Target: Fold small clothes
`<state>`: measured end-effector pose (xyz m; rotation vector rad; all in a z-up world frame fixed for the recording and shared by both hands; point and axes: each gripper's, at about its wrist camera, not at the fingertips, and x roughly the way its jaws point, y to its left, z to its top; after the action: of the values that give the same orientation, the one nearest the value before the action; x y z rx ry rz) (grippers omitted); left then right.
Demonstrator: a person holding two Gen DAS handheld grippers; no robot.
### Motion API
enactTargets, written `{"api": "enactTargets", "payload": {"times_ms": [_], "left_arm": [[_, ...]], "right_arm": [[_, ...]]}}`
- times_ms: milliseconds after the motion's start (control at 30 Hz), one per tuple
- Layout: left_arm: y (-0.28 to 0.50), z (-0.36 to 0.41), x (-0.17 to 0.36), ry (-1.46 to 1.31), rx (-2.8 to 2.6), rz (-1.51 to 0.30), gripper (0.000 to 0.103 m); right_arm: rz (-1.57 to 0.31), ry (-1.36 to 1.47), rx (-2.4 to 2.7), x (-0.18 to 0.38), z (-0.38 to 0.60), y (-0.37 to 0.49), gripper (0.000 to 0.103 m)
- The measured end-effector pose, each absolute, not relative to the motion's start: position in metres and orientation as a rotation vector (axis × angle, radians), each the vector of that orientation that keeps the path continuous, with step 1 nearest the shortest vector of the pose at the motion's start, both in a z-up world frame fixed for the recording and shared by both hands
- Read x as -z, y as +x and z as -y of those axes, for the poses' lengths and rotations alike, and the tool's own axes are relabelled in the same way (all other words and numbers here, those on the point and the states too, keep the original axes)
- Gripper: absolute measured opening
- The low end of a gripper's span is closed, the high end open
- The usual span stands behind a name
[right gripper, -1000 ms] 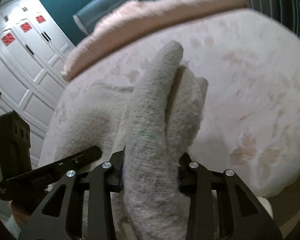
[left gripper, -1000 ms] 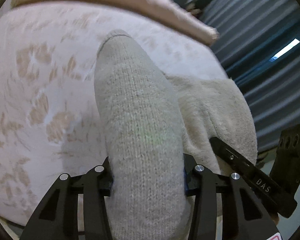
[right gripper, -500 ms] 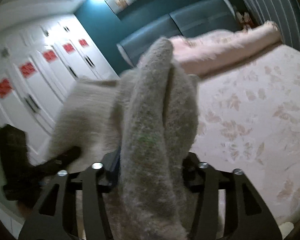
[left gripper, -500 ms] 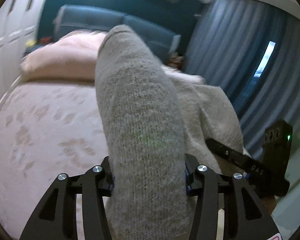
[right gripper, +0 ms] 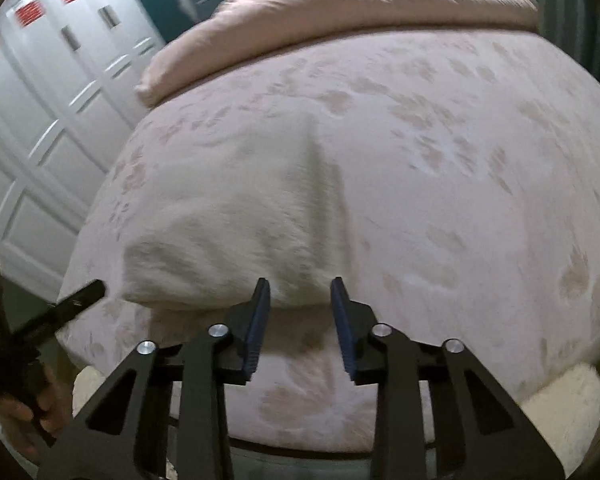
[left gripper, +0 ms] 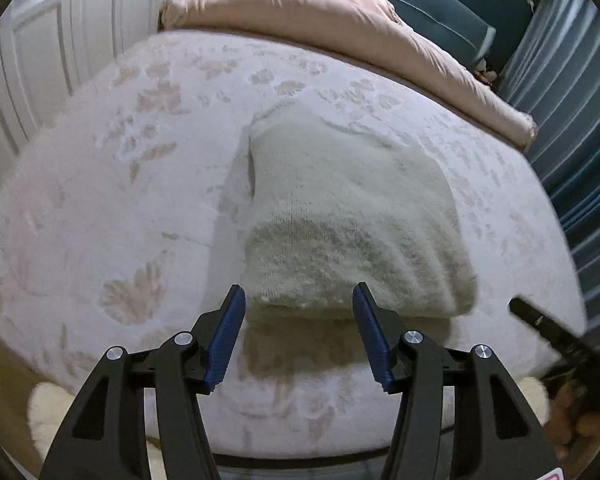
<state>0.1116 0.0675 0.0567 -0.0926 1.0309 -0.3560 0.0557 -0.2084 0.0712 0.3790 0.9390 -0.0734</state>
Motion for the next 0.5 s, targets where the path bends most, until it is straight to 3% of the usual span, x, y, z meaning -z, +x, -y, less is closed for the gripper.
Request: {"api": "enactTargets", "payload": {"times_ms": [133, 267, 300, 367, 500], "left_arm": [[0.131, -0.052, -0.060, -0.044, 0.357, -1.013, 0.053], [0.159, -0.062, -0.054, -0.075, 0.308, -1.015, 0.055], [0.168, -0.069, -0.056, -0.124, 0.318, -1.009, 0.056], [0.186, -0.080, -0.054, -0.225, 0.362, -1.023, 0.071], [0.220, -0.092, -0.025, -0.382, 0.395, -1.107, 0.074]], "right_arm": [[-0.933, 0.289, 0.053, -0.073, 0.180, 0.084, 0.013], [-0.929, 0.278, 0.090, -0.066, 0.182, 0.111, 0.014], [-0.921, 0.286, 0.111, -0.068, 0.189, 0.118, 0.035], [-0.938, 0.338, 0.121, -0.063, 0.204, 0.130, 0.072], [-1.025, 0.507, 0.099, -0.027, 0.241, 0.154, 0.072]]}}
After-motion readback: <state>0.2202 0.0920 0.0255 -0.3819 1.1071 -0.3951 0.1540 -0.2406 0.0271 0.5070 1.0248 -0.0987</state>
